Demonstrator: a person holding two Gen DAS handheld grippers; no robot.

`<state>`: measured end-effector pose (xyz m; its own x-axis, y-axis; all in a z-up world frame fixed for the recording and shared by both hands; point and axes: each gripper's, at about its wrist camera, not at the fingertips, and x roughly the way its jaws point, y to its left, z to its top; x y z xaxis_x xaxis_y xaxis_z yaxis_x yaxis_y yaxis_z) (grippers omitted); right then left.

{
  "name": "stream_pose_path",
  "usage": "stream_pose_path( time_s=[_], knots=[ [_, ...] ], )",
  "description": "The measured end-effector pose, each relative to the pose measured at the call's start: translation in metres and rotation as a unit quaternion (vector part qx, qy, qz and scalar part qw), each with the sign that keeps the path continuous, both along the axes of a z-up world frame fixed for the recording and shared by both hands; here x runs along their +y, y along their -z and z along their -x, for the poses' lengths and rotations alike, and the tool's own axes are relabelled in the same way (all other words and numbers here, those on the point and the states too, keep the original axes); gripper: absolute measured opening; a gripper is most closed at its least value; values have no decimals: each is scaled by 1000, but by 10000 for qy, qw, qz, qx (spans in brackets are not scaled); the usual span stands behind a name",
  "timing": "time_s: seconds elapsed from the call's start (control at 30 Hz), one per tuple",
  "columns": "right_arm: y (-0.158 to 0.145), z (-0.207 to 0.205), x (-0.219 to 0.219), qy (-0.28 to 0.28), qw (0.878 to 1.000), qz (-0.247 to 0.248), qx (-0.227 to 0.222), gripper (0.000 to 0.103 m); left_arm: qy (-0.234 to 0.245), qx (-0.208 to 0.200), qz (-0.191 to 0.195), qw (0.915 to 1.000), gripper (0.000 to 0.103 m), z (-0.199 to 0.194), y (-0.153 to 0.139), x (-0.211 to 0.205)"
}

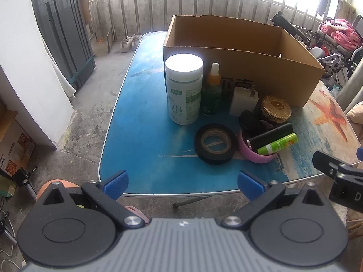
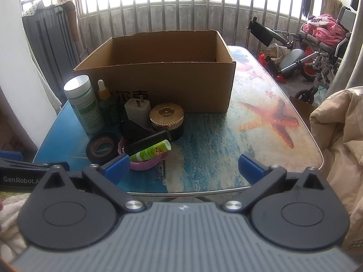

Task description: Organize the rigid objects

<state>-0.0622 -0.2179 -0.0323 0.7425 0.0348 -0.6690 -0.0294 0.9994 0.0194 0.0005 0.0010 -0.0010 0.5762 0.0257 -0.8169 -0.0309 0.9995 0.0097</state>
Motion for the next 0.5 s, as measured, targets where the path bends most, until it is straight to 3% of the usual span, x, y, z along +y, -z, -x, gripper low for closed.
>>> stream_pose_path(
  time_s=[0.5],
  knots=[
    [0, -1, 0, -9, 10000, -8, 20, 102, -6, -25, -39, 10000, 102, 1, -1, -1]
  ],
)
